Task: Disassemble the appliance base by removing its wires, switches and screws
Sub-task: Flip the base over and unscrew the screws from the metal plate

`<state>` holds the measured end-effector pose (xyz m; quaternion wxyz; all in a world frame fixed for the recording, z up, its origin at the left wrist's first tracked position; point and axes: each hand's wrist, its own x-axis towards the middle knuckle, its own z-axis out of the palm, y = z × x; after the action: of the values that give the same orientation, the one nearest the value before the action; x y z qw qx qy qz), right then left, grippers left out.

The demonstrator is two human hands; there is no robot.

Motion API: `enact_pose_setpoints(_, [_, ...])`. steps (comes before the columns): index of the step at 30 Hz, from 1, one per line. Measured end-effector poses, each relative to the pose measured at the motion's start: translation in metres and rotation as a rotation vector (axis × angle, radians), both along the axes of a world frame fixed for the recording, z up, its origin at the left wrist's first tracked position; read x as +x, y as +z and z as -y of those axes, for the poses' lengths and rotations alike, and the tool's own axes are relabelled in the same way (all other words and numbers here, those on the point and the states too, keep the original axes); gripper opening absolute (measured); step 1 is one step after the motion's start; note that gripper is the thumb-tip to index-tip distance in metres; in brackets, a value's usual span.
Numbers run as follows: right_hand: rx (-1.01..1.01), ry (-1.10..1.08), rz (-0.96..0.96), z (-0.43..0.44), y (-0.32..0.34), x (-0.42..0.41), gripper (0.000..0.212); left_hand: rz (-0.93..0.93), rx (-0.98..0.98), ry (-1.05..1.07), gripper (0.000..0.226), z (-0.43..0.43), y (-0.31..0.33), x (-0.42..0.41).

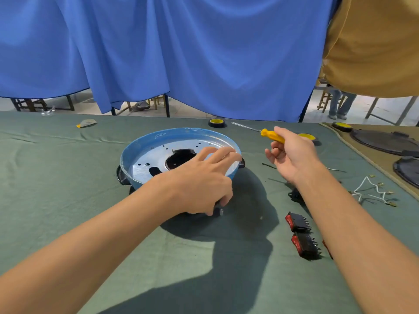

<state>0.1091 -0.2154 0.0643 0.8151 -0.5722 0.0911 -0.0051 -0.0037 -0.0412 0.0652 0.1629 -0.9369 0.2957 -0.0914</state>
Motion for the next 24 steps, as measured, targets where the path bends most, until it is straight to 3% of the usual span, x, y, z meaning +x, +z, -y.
enact_pose_setpoints(18, [-0.006, 0.019, 0.008, 0.012, 0.007, 0.001, 0.015, 0.017, 0.069, -0.013, 0.011, 0.010, -0.002, 0.001])
enact_pose_setpoints(24, [0.034, -0.020, 0.016, 0.028, 0.014, 0.006, 0.013, 0.038, -0.091, -0.076, 0.016, 0.028, 0.017, 0.026])
